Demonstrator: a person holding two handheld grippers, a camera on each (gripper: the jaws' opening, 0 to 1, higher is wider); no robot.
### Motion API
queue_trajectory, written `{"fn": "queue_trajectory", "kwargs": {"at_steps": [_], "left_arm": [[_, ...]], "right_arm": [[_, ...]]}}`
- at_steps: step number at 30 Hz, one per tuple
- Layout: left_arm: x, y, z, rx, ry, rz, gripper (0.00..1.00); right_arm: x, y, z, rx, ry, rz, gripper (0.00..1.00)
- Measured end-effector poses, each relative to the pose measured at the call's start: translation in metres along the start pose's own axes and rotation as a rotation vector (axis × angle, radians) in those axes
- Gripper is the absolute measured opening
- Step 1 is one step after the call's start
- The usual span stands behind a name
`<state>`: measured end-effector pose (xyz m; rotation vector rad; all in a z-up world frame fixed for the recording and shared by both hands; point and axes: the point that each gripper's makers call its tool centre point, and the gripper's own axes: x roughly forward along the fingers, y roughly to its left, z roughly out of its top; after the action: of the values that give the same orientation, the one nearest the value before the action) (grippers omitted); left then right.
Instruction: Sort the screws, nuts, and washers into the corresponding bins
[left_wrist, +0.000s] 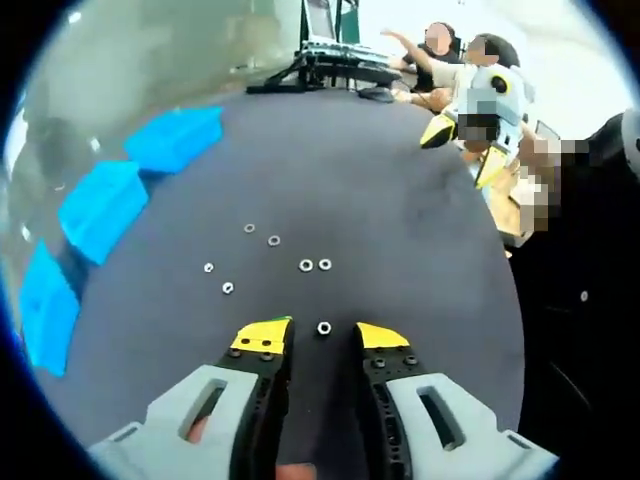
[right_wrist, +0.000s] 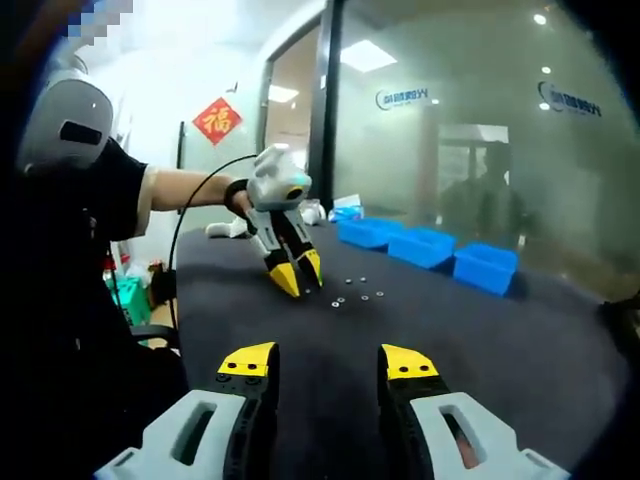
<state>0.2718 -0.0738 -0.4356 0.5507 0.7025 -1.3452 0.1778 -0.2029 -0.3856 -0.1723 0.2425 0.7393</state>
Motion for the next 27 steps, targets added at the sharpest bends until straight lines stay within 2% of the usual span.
{"fn": "queue_trajectory", "kwargs": {"at_steps": [8, 18, 27], "left_arm": [[0.0001, 0.0022, -0.0006, -0.022, -0.008, 0.004, 0.17], [0.0006, 0.0, -0.0008, -0.012, -0.005, 0.011, 0.14], [0.0009, -0.002, -0.0013, -0.031, -0.009, 0.017, 0.06]], "right_arm": [[-0.0011, 0.0012, -0.0002, 0.004, -0.002, -0.001, 0.36], [-0.0017, 0.0019, -0.0011, -0.002, 0.005, -0.002, 0.36], [-0.003, 0.0037, -0.0011, -0.003, 0.003, -0.003, 0.36]]}}
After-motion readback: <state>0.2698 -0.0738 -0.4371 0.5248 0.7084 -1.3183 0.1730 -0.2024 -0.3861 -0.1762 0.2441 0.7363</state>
